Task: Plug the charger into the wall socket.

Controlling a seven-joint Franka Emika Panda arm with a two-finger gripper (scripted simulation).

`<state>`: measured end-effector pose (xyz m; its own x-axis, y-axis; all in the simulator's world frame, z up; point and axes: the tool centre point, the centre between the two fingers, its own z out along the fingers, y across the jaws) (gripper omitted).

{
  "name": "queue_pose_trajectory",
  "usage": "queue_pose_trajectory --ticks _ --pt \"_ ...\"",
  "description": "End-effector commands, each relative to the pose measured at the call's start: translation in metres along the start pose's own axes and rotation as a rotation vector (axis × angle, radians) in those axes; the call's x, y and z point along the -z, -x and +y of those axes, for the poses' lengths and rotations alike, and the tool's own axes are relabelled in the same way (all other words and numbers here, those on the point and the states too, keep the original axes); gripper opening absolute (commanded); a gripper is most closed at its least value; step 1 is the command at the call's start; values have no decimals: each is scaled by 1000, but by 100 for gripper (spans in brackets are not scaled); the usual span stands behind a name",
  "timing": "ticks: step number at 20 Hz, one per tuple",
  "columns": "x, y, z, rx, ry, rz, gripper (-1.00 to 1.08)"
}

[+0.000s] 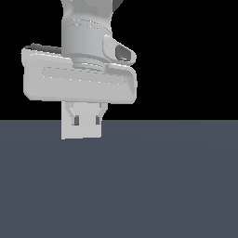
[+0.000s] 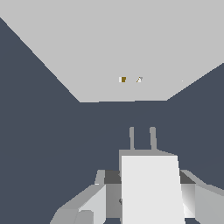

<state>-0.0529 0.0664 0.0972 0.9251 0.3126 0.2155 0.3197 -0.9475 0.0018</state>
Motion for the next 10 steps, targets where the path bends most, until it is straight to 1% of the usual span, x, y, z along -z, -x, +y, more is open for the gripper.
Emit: queue_pose_trajectory --ticks 1,10 --pt "2 -1 -4 19 -5 -1 -100" --pt "2 -2 -5 25 -7 -1 -100"
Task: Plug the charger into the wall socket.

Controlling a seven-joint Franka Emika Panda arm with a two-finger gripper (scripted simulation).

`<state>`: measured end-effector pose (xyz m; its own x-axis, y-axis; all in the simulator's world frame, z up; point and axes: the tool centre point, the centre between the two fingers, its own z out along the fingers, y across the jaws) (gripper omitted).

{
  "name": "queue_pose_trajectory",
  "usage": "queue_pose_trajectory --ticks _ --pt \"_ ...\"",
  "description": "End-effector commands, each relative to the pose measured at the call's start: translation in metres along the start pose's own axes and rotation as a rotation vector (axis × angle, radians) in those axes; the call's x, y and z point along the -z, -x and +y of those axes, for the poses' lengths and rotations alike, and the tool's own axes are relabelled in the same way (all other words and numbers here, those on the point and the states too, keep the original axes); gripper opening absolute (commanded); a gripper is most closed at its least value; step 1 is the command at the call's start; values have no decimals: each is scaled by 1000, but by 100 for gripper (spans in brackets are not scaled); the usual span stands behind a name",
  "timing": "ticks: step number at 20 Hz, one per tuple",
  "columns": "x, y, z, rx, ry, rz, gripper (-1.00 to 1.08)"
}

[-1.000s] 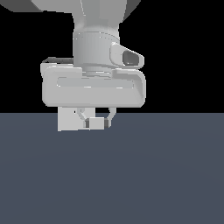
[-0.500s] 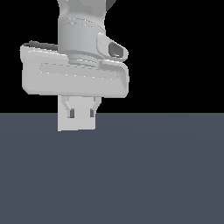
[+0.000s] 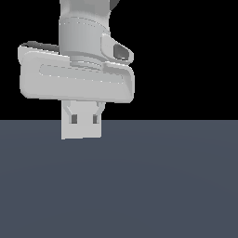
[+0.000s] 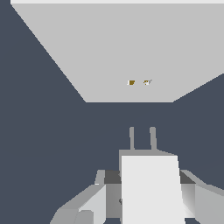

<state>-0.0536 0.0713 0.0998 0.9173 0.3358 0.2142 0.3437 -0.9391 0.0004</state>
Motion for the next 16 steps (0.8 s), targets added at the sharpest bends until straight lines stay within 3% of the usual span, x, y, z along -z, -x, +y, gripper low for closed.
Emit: queue_pose_trajectory --ticks 1,16 --pt "0 -2 0 0 0 0 -100" --pt "-10 -45 0 0 1 0 -100"
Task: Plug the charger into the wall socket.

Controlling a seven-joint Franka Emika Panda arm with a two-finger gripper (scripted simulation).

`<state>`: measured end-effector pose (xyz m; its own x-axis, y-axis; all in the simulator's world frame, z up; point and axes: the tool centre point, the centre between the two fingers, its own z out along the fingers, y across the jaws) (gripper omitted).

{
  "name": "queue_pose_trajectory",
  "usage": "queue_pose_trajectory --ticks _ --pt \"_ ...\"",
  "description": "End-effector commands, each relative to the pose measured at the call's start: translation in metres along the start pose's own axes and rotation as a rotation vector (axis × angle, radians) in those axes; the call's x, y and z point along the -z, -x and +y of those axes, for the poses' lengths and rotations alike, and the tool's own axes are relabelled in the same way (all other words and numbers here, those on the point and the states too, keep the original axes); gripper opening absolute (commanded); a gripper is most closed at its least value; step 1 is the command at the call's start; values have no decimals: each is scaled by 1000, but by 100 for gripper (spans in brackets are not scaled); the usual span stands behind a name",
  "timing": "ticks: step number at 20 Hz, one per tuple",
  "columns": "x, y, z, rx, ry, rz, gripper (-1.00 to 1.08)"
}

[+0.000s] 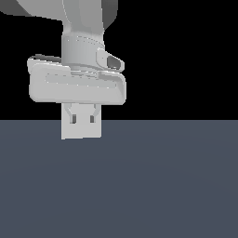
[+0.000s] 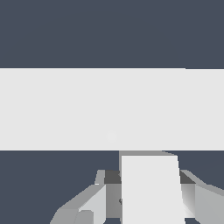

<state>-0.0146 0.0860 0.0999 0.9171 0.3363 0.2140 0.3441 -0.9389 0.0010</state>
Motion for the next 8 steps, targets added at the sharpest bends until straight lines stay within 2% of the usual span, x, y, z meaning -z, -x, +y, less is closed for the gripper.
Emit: queue_pose_trajectory --ticks 1,8 --pt "-1 -6 0 0 0 0 -100" --pt "-2 -8 0 0 -1 0 -100"
